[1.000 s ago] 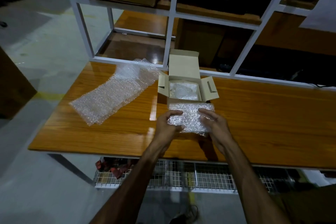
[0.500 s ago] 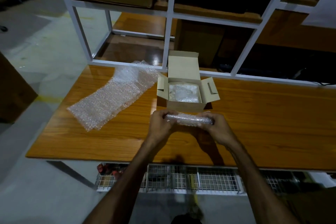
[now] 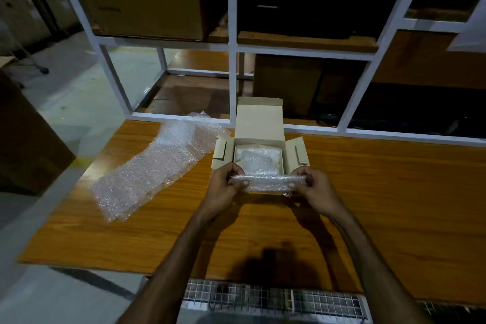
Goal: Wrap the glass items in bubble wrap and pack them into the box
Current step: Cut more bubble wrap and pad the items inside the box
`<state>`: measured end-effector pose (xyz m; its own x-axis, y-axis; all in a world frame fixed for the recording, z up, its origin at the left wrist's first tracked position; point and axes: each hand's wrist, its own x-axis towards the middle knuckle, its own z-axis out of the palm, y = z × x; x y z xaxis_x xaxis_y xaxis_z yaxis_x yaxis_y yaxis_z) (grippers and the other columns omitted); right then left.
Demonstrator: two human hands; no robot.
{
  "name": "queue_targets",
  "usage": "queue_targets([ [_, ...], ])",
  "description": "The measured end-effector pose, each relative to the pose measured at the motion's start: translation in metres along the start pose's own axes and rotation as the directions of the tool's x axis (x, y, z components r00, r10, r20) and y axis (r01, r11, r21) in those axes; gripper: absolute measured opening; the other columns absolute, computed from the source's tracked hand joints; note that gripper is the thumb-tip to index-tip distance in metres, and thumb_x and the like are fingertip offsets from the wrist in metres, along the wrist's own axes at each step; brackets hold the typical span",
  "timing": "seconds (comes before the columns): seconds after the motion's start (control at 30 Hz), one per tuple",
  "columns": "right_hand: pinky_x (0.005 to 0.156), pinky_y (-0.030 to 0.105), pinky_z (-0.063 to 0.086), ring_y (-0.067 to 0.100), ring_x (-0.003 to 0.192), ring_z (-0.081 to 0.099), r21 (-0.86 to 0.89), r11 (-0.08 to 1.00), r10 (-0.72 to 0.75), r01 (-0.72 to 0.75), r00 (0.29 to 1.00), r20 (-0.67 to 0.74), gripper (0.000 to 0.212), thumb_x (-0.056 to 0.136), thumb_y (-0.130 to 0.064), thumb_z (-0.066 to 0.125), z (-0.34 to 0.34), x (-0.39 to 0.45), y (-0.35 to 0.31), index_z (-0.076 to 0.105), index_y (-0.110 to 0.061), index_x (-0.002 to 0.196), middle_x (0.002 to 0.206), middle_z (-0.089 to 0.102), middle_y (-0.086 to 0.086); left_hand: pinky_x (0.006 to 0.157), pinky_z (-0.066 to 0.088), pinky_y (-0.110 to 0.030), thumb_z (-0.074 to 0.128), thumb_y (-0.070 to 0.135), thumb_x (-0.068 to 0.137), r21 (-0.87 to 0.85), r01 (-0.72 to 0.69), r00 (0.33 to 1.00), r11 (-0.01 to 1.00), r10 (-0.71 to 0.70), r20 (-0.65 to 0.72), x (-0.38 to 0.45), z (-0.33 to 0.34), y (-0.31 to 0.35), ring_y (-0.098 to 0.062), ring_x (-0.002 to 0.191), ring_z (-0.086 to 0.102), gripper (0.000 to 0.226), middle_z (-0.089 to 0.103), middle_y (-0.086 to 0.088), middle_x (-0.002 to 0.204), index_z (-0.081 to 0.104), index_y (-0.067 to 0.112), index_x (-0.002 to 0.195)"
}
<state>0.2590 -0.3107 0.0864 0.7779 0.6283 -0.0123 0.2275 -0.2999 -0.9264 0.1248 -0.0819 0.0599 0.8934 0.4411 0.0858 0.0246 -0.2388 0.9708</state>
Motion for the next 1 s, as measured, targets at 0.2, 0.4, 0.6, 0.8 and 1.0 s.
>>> queue_targets([
  [0.2,0.072,0.026,0.061,0.014,0.099,0.071,-0.078,0.997,-0.019,0.025,0.997,0.069,0.016,0.097,-0.003,0.067,-0.011,0.026,0.018,0.067,-0.019,0.099,0.108,0.071,-0.002,0.073,0.057,-0.041,0.070,-0.006,0.091,0.054,0.012,0.996,0.998,-0.007,-0.088,0.015,0.011,-0.002,-0.028,0.088,0.066,0.010,0.067,-0.013,0.093,0.064,0.002,0.092],
  [0.4,0.066,0.036,0.064,0.017,0.087,0.070,-0.119,0.989,-0.070,0.083,0.992,0.105,0.019,0.101,-0.012,0.063,-0.016,0.042,0.013,0.066,-0.030,0.097,0.103,0.068,-0.009,0.073,0.056,-0.038,0.068,-0.011,0.089,0.165,0.040,0.986,0.986,-0.011,-0.169,0.034,0.014,0.009,-0.021,0.086,0.066,0.023,0.069,-0.003,0.085,0.066,0.011,0.082],
  [0.6,0.081,0.037,0.061,0.004,0.100,0.060,-0.275,0.939,-0.167,0.205,0.973,0.156,0.037,0.097,0.003,0.060,-0.020,0.076,0.015,0.063,-0.033,0.092,0.107,0.062,-0.017,0.065,0.059,-0.051,0.060,0.000,0.086,0.363,-0.021,0.973,0.932,0.103,-0.208,0.044,0.004,0.000,-0.021,0.084,0.068,0.019,0.069,0.003,0.087,0.066,0.018,0.083],
  [0.8,0.074,0.042,0.059,0.007,0.089,0.063,-0.472,0.840,-0.167,0.266,0.956,0.241,0.039,0.093,0.003,0.059,-0.015,0.095,0.024,0.059,-0.036,0.091,0.097,0.065,-0.014,0.073,0.058,-0.045,0.063,-0.013,0.077,0.587,-0.077,0.982,0.806,0.164,-0.095,0.054,-0.002,-0.008,-0.013,0.082,0.064,0.041,0.067,0.009,0.087,0.059,0.028,0.083],
  [1.0,0.103,0.041,0.040,0.009,0.100,0.060,-0.661,0.682,-0.084,0.313,0.932,0.354,0.026,0.096,-0.016,0.062,-0.007,0.103,0.023,0.058,-0.040,0.106,0.108,0.070,-0.013,0.097,0.037,-0.047,0.066,-0.009,0.076,0.777,-0.122,0.990,0.618,0.133,0.050,0.068,-0.011,-0.003,-0.021,0.091,0.064,0.033,0.067,0.009,0.086,0.066,0.023,0.086],
])
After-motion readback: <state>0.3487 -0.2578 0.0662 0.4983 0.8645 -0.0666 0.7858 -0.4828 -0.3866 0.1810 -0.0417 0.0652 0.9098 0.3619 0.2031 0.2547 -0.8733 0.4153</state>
